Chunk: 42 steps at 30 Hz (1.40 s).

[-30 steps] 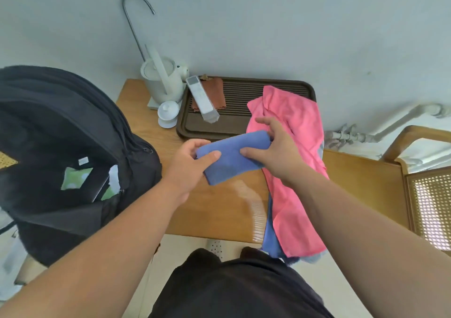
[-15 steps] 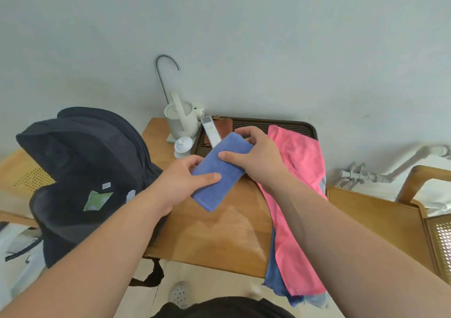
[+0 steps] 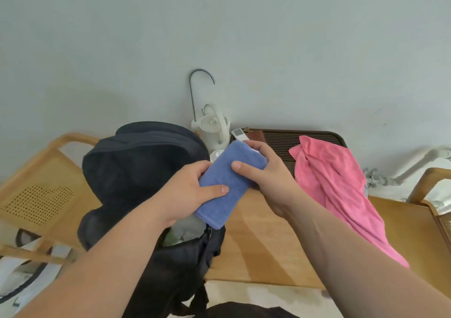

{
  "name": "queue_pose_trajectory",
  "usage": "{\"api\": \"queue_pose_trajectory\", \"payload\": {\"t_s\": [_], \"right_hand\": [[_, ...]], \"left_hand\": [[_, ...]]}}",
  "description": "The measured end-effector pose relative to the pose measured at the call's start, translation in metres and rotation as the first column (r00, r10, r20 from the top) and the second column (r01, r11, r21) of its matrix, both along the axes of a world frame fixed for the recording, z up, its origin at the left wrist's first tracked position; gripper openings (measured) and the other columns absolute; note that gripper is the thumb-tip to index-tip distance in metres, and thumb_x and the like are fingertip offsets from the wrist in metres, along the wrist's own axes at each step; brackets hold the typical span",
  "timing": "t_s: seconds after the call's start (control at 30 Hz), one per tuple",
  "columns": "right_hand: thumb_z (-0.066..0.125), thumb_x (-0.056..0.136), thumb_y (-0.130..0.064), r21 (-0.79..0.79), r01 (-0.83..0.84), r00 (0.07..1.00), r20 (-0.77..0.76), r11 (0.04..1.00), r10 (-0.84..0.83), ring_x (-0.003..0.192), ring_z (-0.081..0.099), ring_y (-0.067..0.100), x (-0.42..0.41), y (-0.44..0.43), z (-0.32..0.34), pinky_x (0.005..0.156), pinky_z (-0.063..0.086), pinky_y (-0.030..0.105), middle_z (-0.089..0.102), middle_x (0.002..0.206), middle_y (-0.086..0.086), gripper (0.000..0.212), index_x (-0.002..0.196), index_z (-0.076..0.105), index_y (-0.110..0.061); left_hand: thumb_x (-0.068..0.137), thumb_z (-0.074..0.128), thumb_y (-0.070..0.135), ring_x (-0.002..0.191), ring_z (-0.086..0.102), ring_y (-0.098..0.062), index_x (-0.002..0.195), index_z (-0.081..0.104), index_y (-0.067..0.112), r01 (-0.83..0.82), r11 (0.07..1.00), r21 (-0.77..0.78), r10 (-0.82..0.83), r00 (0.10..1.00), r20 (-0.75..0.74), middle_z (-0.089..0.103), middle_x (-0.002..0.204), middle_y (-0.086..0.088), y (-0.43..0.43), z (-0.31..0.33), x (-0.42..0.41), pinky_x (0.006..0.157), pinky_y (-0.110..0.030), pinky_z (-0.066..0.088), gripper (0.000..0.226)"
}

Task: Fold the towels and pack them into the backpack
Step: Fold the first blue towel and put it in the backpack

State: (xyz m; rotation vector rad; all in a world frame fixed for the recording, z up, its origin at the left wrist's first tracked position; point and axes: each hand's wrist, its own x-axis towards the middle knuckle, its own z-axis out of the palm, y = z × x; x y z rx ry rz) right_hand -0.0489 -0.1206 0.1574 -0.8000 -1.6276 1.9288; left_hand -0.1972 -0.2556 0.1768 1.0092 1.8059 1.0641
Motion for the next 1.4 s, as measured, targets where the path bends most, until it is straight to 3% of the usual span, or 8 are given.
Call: {"api": "queue_pose_trajectory", "payload": {"t_s": [0.23,0.43,0.57,0.73,0.97,1.13,1.27,1.4], "right_hand": [[0.086,0.076,-0.015,0.314,0.191,0.969,0.092,0.930,-0.230,0.089,0.068,0.009,-0.042,-0.100,-0.010,0.071,0.058,0.025,0.069,0.095,-0.014,0.039,0.107,0.063,-0.024],[0.076,0.086,-0.019,0.564,0.028,0.978,0.154,0.825,-0.139,0.107,0.061,0.002,-0.078,-0.132,-0.024,0.082,0.050,0.014,0.065,0.109,-0.021,0.041,0.119,0.060,-0.037],[0.068,0.092,-0.022,0.682,-0.124,0.976,0.215,0.721,-0.035,0.109,0.054,-0.003,-0.101,-0.136,-0.042,0.087,0.040,0.006,0.059,0.115,-0.016,0.039,0.130,0.059,-0.029],[0.056,0.099,-0.026,0.536,-0.381,0.856,0.512,0.753,0.069,0.094,0.055,0.012,-0.143,-0.120,-0.071,0.072,0.037,0.004,0.049,0.126,0.001,0.048,0.145,0.041,-0.030],[0.061,0.088,-0.011,0.268,-0.483,0.722,0.660,0.834,0.206,0.104,0.059,0.019,-0.179,-0.112,-0.109,0.078,0.050,0.023,0.057,0.130,0.004,0.058,0.141,0.048,-0.028],[0.063,0.093,-0.015,0.194,-0.626,0.544,0.803,0.756,0.245,0.114,0.059,0.026,-0.224,-0.116,-0.121,0.087,0.050,0.030,0.058,0.134,0.008,0.058,0.148,0.043,-0.022],[0.068,0.090,-0.013,0.080,-0.371,0.587,0.793,0.925,0.166,0.105,0.063,0.031,-0.260,-0.124,-0.139,0.077,0.055,0.039,0.060,0.123,0.014,0.061,0.145,0.040,-0.018],[0.077,0.086,-0.017,-0.118,-0.133,0.693,0.699,0.984,0.178,0.111,0.061,0.030,-0.285,-0.139,-0.166,0.088,0.059,0.047,0.062,0.123,0.011,0.057,0.136,0.051,-0.013]], "left_hand": [[0.080,0.083,0.034,0.094,0.072,-0.016,0.106,0.067,0.025,0.110,0.994,-0.021,-0.109,0.993,0.042,0.073,0.102,0.002,-0.080,-0.027,-0.066,0.084,-0.045,0.060,0.032],[0.080,0.075,0.054,0.086,0.068,-0.008,0.106,0.067,0.031,0.105,0.965,-0.241,-0.170,0.950,-0.264,0.071,0.092,0.012,-0.121,-0.069,-0.106,0.084,-0.036,0.058,0.036],[0.083,0.075,0.042,0.093,0.062,-0.019,0.103,0.073,0.022,-0.068,0.974,-0.215,-0.120,0.649,-0.751,0.069,0.093,0.006,-0.153,-0.099,-0.125,0.079,-0.038,0.053,0.028],[0.072,0.083,0.046,0.117,0.054,-0.038,0.098,0.075,0.020,-0.278,0.942,-0.187,-0.041,0.457,-0.889,0.061,0.129,-0.013,-0.187,-0.111,-0.131,0.090,-0.053,0.047,0.038],[0.081,0.058,0.073,0.144,0.027,-0.038,0.139,0.050,0.035,-0.365,0.869,-0.335,0.030,0.714,-0.700,0.012,0.166,-0.012,-0.202,-0.119,-0.148,0.113,-0.051,0.031,0.070],[0.081,0.063,0.068,0.132,0.045,-0.023,0.137,0.048,0.040,-0.203,0.917,-0.342,0.020,0.883,-0.470,0.037,0.145,0.000,-0.210,-0.125,-0.179,0.106,-0.036,0.043,0.065],[0.077,0.061,0.074,0.097,0.056,-0.016,0.129,0.051,0.041,-0.088,0.929,-0.360,-0.097,0.879,-0.466,0.040,0.118,0.003,-0.217,-0.128,-0.197,0.088,-0.028,0.049,0.062],[0.082,0.061,0.070,0.101,0.053,-0.015,0.133,0.047,0.041,0.006,0.930,-0.368,-0.181,0.879,-0.442,0.037,0.118,0.005,-0.220,-0.129,-0.210,0.091,-0.028,0.049,0.061]]}}
